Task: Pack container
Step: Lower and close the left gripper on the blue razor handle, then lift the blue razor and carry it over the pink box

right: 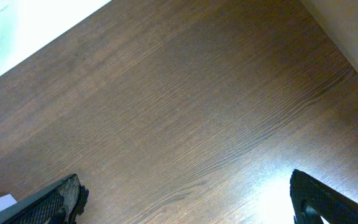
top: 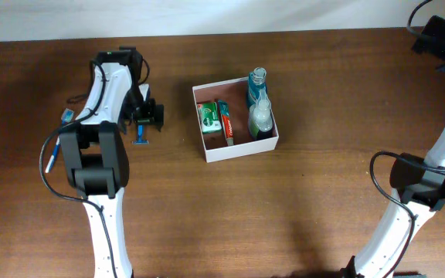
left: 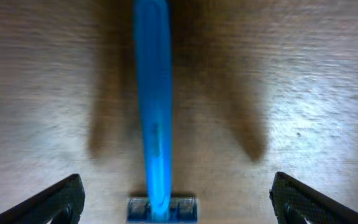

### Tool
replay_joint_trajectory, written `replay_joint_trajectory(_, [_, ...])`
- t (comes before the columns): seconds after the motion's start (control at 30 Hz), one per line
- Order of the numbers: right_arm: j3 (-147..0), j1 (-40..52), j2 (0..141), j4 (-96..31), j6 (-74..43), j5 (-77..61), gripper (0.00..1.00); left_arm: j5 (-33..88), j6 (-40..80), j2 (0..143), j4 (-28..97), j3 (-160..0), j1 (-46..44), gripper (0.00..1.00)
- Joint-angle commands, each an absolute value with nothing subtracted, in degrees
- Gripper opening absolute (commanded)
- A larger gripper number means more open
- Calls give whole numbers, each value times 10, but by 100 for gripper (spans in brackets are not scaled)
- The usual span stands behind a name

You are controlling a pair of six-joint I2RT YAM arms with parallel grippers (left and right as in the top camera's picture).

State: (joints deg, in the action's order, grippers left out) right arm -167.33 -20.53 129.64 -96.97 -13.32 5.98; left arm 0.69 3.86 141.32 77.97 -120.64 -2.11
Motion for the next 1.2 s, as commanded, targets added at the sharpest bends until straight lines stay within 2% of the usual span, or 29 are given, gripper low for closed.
replay_joint_trajectory(0.0, [-1671, -207, 1306, -973, -136, 58, 98, 20, 27, 1399, 771, -1182, -17, 96])
replay_joint_trajectory(0.5, [-1671, -207, 1306, -973, -136, 58, 98, 20, 4, 1399, 739, -1176, -17, 93])
replay_joint_trajectory(0.73, [-1671, -207, 1306, -973, -136, 58, 99, 19, 4, 1399, 739, -1176, -17, 55])
replay_joint_trajectory(0.77, [-1671, -207, 1306, -973, -136, 58, 98, 20, 4, 1399, 739, -1176, -17, 46])
replay_joint_trajectory(0.8, [-1671, -207, 1306, -973, -136, 58, 98, 20, 4, 1399, 739, -1176, -17, 31])
replay_joint_trajectory(0.87, [-1671, -207, 1306, -973, -136, 58, 98, 20, 4, 1399, 739, -1176, -17, 17])
replay_joint_trajectory(0.9, [-1671, -207, 1306, -973, -136, 58, 98, 20, 4, 1399, 739, -1176, -17, 13])
replay_joint_trajectory(1.07, [-1671, -207, 1306, -973, -136, 58, 98, 19, 4, 1399, 739, -1176, -17, 6])
replay_joint_trajectory(1.17, [-1671, -207, 1306, -973, -136, 58, 98, 20, 4, 1399, 745, -1180, -17, 6])
